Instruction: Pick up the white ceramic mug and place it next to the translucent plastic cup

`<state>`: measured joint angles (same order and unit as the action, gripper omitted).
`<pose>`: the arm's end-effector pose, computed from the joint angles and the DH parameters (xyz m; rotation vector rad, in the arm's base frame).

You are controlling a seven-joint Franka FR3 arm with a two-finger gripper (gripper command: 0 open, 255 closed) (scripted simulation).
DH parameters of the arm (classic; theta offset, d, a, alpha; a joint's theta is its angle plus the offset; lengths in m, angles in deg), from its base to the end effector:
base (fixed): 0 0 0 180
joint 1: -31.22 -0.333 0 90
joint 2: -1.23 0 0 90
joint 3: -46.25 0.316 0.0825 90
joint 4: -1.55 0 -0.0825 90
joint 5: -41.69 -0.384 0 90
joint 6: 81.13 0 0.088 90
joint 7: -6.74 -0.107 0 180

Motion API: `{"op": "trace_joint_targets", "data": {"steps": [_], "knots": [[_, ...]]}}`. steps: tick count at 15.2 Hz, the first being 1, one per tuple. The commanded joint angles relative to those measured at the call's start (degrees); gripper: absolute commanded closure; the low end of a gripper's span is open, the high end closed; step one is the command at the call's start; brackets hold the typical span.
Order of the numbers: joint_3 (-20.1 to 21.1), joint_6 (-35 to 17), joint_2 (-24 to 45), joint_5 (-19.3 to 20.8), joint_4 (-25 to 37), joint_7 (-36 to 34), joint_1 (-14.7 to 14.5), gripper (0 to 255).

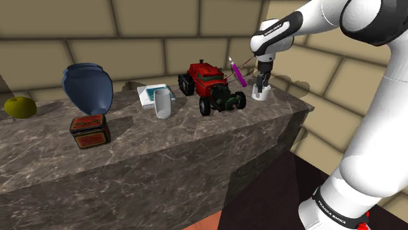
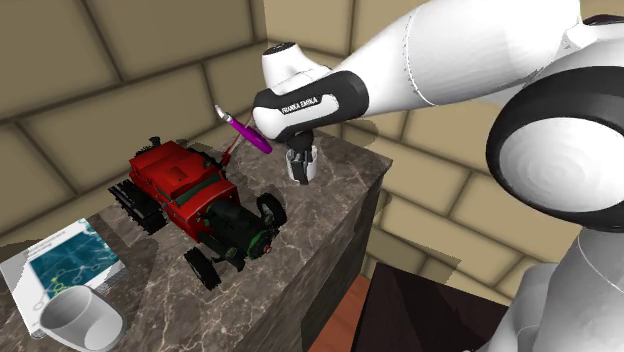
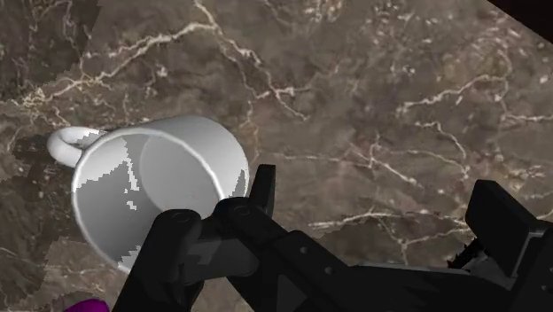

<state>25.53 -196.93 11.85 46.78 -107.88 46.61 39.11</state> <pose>0.5212 -0.2812 0.4016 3.0291 0.3674 -0.2040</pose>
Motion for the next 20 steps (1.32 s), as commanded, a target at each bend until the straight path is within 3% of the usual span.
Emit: {"op": "trace_joint_targets", "data": {"steps": [1,6,14,20], "knots": [[-0.2,-0.1,4.7,-1.8,4.8,2.3,1.3,0],[0.3,0.9,16.1,-5.7,17.8,6.8,5.3,0],[0.6,-4.0,18.1,-6.3,14.8,7.1,5.9,0],[0.6,-4.0,18.2,-6.3,14.8,7.1,5.9,0]]}}
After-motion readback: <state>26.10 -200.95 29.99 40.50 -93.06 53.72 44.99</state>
